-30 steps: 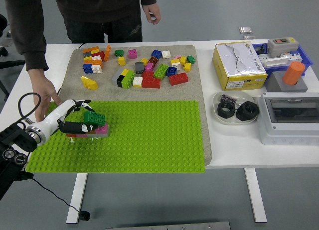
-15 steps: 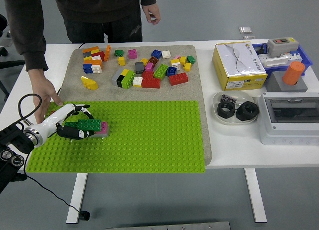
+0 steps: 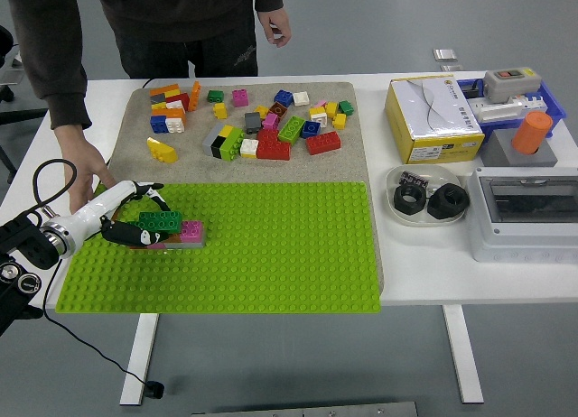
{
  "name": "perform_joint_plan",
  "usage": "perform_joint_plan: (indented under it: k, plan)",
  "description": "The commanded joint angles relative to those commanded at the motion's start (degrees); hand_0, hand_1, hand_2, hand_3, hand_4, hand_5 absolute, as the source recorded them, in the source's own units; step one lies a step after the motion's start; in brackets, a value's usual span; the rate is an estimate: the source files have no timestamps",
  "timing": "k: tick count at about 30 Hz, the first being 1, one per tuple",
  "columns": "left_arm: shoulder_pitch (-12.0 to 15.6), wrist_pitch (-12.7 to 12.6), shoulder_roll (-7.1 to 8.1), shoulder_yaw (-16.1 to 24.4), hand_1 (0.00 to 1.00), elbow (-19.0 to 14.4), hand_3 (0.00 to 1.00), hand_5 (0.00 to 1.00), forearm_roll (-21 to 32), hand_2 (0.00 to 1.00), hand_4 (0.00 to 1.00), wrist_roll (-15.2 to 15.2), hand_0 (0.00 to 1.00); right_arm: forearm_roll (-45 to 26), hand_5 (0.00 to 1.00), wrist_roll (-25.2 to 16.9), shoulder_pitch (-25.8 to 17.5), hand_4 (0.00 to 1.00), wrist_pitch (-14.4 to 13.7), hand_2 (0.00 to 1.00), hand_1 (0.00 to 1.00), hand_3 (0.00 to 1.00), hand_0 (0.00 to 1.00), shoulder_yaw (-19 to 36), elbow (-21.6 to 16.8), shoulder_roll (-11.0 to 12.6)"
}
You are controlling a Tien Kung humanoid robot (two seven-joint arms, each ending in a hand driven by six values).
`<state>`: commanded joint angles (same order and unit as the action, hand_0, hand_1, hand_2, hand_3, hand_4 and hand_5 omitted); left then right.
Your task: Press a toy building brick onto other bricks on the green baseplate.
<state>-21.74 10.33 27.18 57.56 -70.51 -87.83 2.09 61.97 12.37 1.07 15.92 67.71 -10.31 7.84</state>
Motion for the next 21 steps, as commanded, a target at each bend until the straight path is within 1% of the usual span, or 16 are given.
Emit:
perform_joint_plan:
  k: [7,11,16,21]
  plan:
    - [-0.74,0.34,0.50,-1.37,0.970,-0.68,0.487,0.002,-0.04,0.950,0.815,0.64,0.960,-0.09,0.998,-0.01,0.17,0.631,0.00,0.637,0.660,0.875,0.687,-0.10,0.00,0.07]
    - [-1.27,0.71,0.38,-1.88,0.969,-1.81,0.487,0.002,-0.32,0.948,0.816,1.50,0.959,-0.01,0.998,-0.04,0.23,0.631,0.01,0.638,0.660,0.876,0.686,0.04,0.00,0.13]
    - [-1.21,1.15,-0.39,-1.30,0.970,-4.21,0.488,0.002,-1.28,0.947,0.815,3.00,0.959,0.09,0.998,-0.09,0.19,0.632,0.00,0.635,0.659,0.876,0.687,0.30,0.00,0.23]
    - [-0.88,2.34,-2.23,-0.19,0.970,-6.23,0.488,0.002,-2.58,0.947,0.815,5.56,0.959,0.29,0.998,-0.14,0.14,0.632,0.02,0.635,0.659,0.876,0.687,0.58,0.00,0.34]
